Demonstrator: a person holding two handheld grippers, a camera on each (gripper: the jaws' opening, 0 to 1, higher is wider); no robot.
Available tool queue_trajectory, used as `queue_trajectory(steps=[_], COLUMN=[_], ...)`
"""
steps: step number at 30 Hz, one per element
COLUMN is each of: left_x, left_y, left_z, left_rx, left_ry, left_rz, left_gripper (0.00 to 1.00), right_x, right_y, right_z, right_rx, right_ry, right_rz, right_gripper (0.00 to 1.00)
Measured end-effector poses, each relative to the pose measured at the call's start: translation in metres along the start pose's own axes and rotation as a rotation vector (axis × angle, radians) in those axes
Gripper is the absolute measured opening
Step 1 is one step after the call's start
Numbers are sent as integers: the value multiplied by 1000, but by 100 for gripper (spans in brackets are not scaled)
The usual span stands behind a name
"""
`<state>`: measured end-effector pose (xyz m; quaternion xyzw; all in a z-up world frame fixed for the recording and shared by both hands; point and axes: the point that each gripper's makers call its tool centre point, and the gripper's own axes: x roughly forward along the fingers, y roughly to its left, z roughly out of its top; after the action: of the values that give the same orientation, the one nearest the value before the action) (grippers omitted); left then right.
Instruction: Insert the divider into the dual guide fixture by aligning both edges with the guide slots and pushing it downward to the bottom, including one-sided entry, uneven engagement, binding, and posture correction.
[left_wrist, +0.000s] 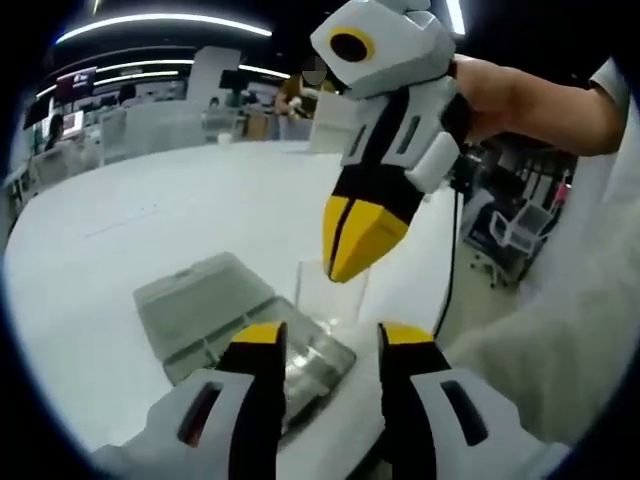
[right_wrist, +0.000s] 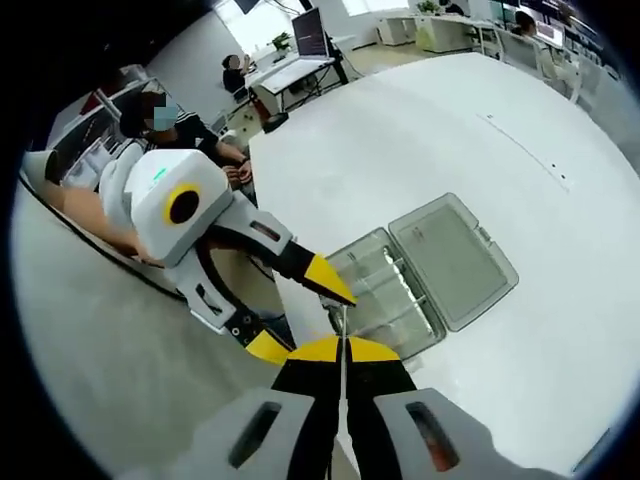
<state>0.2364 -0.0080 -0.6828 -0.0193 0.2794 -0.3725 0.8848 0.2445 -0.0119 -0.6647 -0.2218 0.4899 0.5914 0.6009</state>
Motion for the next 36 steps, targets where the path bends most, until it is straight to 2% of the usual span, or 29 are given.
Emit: queue_trajectory(steps=[12,22,36], left_x=[-2,-5,-9], left_y=[5,12,16], left_z=[0,-3,-6], left_rx=[-5,-18,-25], left_ry=[-18,-20,-23], left_rz=[19,45,64], left_gripper=[45,56,66], right_x=[2,7,11], right_y=[-9,-21,-25], right_z=[-7,-15,-19], right_rx=[-56,-167,-257], right_ry=[42,108,143], right_rz=[-36,-96,-111], right_gripper=[0,0,0])
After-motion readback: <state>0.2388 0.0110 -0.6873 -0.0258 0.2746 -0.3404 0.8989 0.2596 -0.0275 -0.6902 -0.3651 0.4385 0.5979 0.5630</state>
